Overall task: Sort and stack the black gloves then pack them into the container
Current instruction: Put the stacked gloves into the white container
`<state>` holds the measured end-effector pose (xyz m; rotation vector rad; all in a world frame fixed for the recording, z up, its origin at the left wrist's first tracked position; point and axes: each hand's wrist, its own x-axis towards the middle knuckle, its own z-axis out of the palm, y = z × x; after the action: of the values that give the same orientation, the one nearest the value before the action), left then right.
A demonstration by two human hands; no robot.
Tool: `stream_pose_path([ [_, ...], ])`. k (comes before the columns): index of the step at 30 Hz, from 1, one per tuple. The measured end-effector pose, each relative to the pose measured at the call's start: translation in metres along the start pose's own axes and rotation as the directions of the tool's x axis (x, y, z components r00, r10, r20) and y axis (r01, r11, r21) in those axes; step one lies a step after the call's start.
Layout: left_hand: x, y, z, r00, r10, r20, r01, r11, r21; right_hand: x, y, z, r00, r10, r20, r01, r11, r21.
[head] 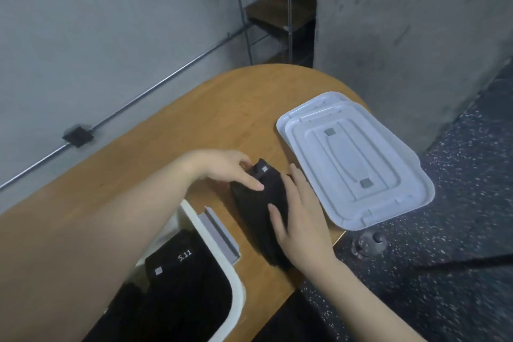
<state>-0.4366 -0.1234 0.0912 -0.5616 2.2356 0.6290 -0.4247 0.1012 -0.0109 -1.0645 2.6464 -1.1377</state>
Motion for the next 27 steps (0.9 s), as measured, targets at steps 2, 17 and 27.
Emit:
stream_pose_path([
  [2, 0.003, -0.003, 0.001, 1.0, -0.003, 0.006, 0.004, 0.999, -0.054, -0.004, 0.003, 0.005, 1.0, -0.013, -0.001, 0.013, 1.0, -0.026],
  [17, 0.003, 0.004, 0.011, 0.969, 0.106, 0.221, -0.024, 0.938, -0.346, -0.006, 0.009, 0.012, 0.999, -0.022, -0.043, 0.022, 1.0, 0.0],
  [27, -0.01, 0.016, 0.013, 0.964, 0.14, 0.228, -0.02, 0.887, -0.461, -0.007, 0.008, 0.01, 0.997, -0.032, -0.076, 0.037, 0.997, 0.066],
])
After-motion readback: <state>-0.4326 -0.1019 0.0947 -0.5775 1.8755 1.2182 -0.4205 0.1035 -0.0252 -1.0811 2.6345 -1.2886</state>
